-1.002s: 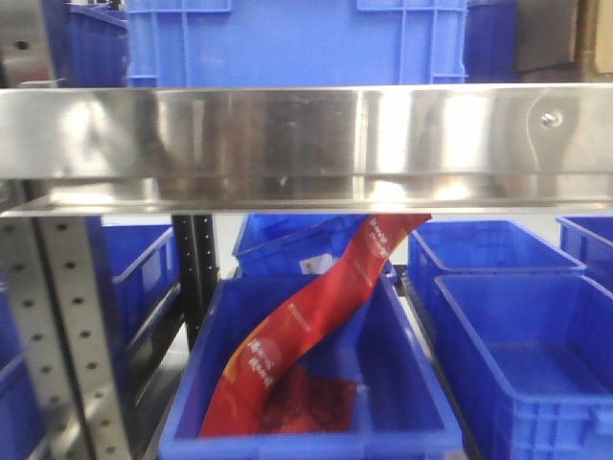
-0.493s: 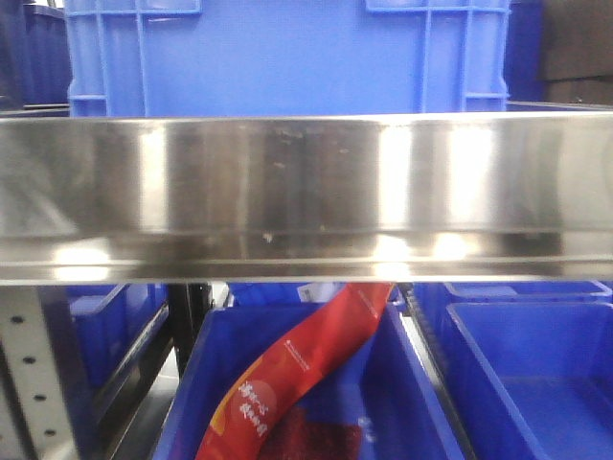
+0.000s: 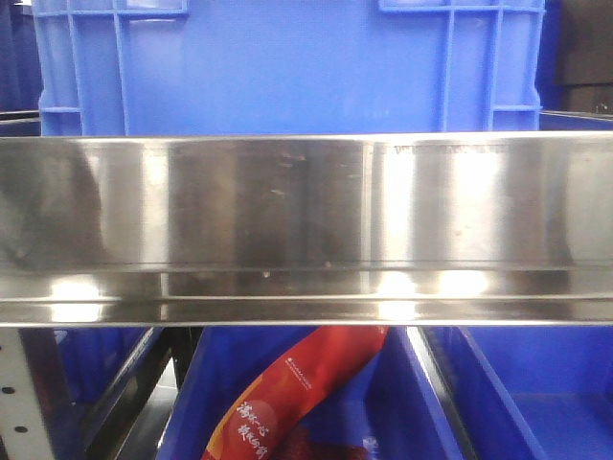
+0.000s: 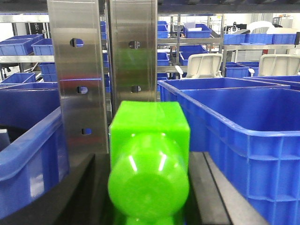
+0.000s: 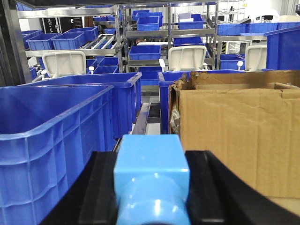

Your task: Grab block from conveyor and place in blue bin

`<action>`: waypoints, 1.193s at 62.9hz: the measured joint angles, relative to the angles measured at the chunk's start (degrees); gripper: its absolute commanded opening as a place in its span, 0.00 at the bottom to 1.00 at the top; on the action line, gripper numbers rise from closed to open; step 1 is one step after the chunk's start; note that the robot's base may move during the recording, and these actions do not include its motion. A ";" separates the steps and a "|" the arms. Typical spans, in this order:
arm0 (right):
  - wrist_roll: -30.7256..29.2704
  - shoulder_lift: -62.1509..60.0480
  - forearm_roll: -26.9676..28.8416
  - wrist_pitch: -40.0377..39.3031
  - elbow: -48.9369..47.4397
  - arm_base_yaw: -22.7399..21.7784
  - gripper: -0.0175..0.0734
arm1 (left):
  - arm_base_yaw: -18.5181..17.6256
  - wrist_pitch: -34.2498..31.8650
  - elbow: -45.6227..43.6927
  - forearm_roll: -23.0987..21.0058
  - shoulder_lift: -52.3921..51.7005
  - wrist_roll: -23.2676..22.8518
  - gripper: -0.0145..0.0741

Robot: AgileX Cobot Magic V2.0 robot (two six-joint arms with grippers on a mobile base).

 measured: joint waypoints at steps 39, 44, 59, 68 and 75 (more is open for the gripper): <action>0.00 0.00 0.00 0.00 0.00 0.00 0.01 | 0.00 -0.10 0.00 0.00 0.00 0.00 0.04; 0.00 0.00 0.00 0.00 0.00 0.00 0.01 | 0.00 -0.30 0.00 0.00 0.00 0.00 0.04; 0.00 0.23 0.04 -1.29 -1.49 0.00 0.01 | 0.00 -1.87 -2.67 -0.12 2.05 0.00 0.04; -0.19 3.90 0.13 -1.29 -7.89 0.00 0.01 | 0.00 1.71 -11.61 -0.23 7.70 0.00 0.04; -0.19 8.88 0.13 -1.29 -13.34 0.00 0.01 | 0.00 6.67 -19.07 -2.20 13.85 0.00 0.04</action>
